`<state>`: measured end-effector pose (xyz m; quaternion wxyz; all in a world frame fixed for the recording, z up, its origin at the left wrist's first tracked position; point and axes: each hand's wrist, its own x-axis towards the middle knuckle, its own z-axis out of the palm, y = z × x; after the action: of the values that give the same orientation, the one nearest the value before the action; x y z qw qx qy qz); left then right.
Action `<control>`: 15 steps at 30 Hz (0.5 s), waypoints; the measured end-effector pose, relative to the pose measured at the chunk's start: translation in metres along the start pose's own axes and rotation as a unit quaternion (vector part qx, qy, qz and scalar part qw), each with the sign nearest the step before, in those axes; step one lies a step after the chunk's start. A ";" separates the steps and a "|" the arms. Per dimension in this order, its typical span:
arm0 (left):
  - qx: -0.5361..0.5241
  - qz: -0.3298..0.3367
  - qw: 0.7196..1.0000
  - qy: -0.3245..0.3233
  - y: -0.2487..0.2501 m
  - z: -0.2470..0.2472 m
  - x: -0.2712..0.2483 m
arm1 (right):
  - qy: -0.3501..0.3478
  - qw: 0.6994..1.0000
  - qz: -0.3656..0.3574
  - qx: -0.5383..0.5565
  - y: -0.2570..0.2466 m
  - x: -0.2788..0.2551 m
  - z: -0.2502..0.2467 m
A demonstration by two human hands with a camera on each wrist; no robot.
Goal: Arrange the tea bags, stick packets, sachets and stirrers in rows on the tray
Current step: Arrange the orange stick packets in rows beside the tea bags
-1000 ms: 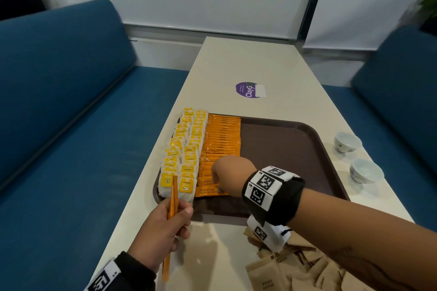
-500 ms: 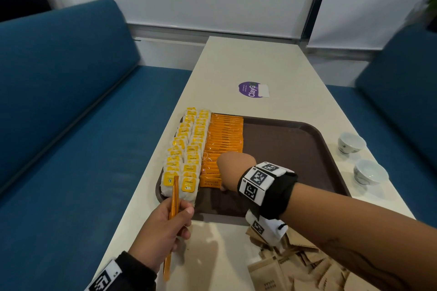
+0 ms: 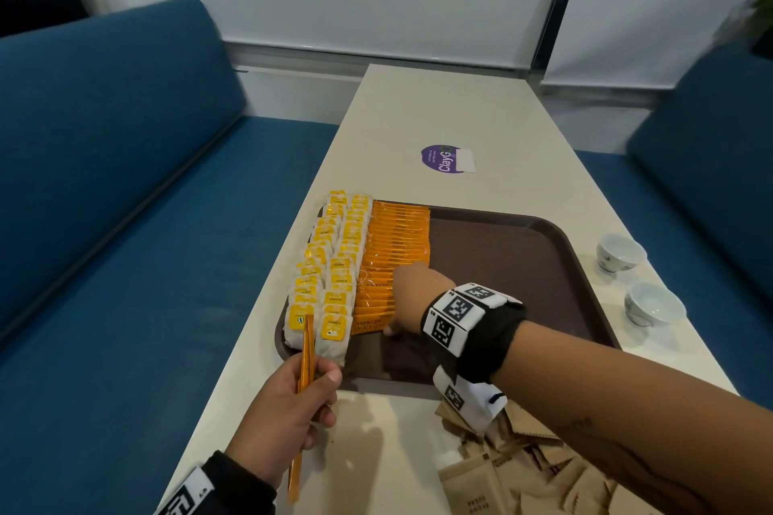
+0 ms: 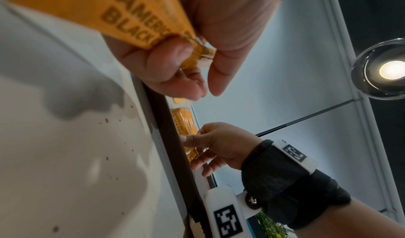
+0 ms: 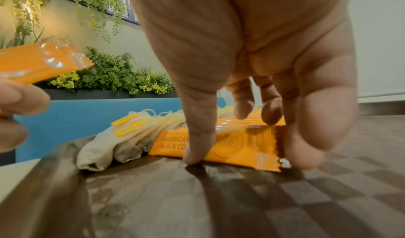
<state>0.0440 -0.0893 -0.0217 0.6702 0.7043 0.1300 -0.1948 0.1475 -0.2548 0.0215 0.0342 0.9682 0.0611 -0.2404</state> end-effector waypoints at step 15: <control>-0.020 -0.011 0.999 -0.041 0.006 0.002 0.002 | 0.038 0.993 0.012 0.108 0.009 -0.012 -0.004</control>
<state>0.0482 -0.0921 -0.0168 0.6868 0.6807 0.1138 -0.2279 0.1396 -0.2648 0.0311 -0.0697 0.9754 0.0246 -0.2078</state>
